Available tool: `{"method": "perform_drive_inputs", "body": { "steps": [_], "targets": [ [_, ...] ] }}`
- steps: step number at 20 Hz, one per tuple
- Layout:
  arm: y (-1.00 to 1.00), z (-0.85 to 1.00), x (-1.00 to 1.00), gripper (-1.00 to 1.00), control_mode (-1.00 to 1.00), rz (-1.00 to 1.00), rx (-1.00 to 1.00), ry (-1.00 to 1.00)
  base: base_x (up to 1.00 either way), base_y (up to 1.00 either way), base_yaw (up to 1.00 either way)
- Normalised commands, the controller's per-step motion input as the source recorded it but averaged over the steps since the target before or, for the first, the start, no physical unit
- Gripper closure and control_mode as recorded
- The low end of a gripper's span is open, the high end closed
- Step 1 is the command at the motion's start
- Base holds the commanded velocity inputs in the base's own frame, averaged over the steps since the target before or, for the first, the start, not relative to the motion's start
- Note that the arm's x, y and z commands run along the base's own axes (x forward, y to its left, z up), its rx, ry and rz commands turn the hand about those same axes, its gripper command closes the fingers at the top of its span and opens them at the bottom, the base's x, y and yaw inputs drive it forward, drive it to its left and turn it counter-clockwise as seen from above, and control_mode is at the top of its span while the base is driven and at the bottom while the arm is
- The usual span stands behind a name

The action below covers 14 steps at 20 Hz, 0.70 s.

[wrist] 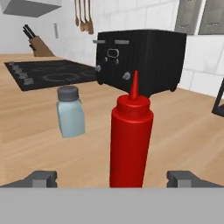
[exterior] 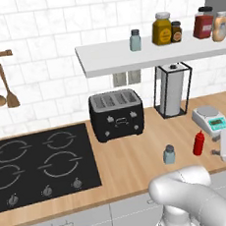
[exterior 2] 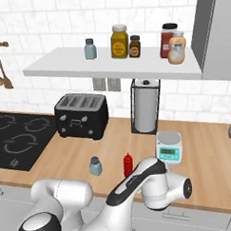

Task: Put the shaker and condiment bottle from the counter next to their counterparts in the cabinet.

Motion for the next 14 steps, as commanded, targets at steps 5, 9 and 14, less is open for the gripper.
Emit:
{"method": "perform_drive_inputs", "body": {
  "steps": [5, 9, 14],
  "targets": [
    [0.0, -0.26, 0.27, -1.0, -1.0, 0.0, 0.0, 0.0, 0.0, 0.0, 0.0],
    [0.0, -0.09, 0.31, -1.0, -1.0, 0.0, 0.0, 0.0, 0.0, 0.0, 0.0],
    [0.0, -0.04, 0.14, -1.0, -1.0, 0.0, 0.02, 0.01, 0.0, 0.0, 0.0]
  ]
}}
